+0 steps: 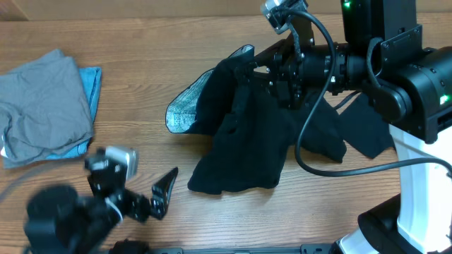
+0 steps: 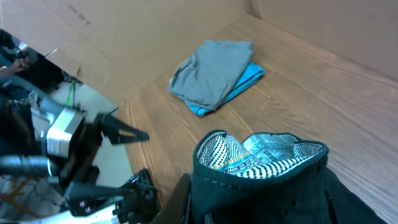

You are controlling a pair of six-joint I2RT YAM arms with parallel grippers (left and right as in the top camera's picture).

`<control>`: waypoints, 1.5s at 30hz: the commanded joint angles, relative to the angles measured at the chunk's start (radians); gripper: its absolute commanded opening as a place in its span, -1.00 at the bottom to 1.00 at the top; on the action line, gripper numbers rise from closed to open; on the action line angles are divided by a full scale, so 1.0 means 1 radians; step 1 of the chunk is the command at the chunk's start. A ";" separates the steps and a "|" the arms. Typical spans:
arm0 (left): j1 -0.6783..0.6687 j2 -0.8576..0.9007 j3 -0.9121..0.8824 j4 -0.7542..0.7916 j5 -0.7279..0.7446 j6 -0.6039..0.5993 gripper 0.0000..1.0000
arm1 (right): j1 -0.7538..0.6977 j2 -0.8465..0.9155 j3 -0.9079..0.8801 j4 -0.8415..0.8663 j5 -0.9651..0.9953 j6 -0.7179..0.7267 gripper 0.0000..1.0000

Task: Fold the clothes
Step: 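Grasp the left end of the pants waistband with the left gripper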

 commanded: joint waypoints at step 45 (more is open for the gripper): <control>0.023 0.943 0.559 -0.216 -0.085 -0.173 -0.92 | 0.000 -0.180 0.026 -0.073 0.246 -0.008 -0.92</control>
